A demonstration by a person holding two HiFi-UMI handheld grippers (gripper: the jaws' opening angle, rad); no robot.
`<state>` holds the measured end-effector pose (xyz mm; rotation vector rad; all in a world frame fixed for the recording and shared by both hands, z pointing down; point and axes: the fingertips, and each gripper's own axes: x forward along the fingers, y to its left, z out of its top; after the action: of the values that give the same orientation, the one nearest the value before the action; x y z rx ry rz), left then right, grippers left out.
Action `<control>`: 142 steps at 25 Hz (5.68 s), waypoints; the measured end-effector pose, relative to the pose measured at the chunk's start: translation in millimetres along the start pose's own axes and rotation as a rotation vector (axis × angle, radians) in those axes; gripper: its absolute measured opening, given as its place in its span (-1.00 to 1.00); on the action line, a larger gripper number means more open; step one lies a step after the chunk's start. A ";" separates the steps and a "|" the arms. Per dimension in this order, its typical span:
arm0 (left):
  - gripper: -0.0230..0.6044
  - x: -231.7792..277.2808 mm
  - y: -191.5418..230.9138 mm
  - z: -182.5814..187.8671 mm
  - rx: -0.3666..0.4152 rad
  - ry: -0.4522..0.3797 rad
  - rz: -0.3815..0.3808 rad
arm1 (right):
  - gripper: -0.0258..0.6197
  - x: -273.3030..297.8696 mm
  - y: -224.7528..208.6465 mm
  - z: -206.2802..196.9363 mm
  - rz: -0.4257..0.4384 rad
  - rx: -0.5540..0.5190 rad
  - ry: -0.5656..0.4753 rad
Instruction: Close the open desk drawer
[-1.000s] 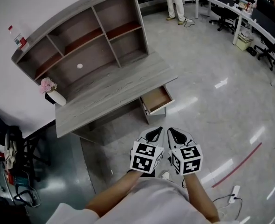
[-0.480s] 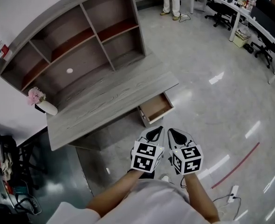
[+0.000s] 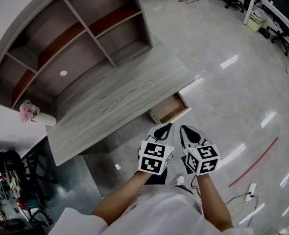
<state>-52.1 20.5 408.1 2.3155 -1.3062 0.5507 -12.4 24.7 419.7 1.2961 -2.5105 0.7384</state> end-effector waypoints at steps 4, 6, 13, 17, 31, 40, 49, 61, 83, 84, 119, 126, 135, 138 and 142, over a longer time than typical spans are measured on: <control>-0.92 21.5 13.1 1.0 0.000 0.009 -0.021 | -0.92 24.8 -17.6 -6.9 -0.010 0.069 -0.005; -0.92 32.1 19.5 -1.1 0.000 0.012 -0.028 | -0.92 37.1 -27.2 -12.7 -0.017 0.104 -0.010; -0.92 59.7 36.5 -17.5 0.002 0.045 -0.034 | -0.92 72.4 -54.5 -51.9 -0.004 0.218 0.020; -0.92 67.6 45.5 -28.7 0.012 0.067 -0.029 | -0.92 90.1 -67.8 -80.2 -0.010 0.286 0.050; -0.92 92.5 67.9 -57.2 0.022 0.119 -0.023 | -0.47 127.3 -90.7 -140.9 0.027 0.626 0.069; -0.92 95.8 82.1 -67.5 0.018 0.135 -0.022 | -0.22 165.2 -103.7 -158.2 0.086 0.891 0.030; -0.92 97.4 88.9 -71.3 0.003 0.129 -0.020 | -0.26 181.1 -109.3 -163.0 0.062 0.939 0.035; -0.92 93.2 86.8 -65.0 0.007 0.118 -0.013 | -0.33 169.8 -102.3 -139.7 0.046 1.013 -0.027; -0.92 94.3 82.0 -55.5 0.019 0.115 -0.012 | -0.34 180.7 -88.4 -105.6 0.160 0.981 -0.046; -0.92 94.2 82.8 -55.3 0.018 0.115 -0.010 | -0.34 182.7 -88.9 -104.5 0.164 0.982 -0.047; -0.92 106.2 127.7 -50.0 0.010 0.128 0.034 | -0.31 257.3 -80.3 -73.9 0.286 0.966 -0.051; -0.92 104.3 134.3 -45.2 0.002 0.120 0.053 | -0.31 260.4 -78.2 -70.2 0.289 0.950 -0.044; -0.92 88.3 124.6 -33.3 -0.013 0.084 0.072 | -0.47 221.1 -78.3 -63.8 0.229 0.815 -0.012; -0.92 78.8 112.7 -27.6 -0.025 0.046 0.078 | -0.56 195.2 -73.2 -57.5 0.216 0.745 0.000; -0.92 60.4 93.7 -27.3 -0.032 0.036 0.086 | -0.63 158.1 -59.7 -42.2 0.203 0.607 0.008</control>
<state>-108.1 -50.9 478.4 2.2216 -1.3929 0.5920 -58.2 -92.5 540.2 1.1847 -2.5279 1.6415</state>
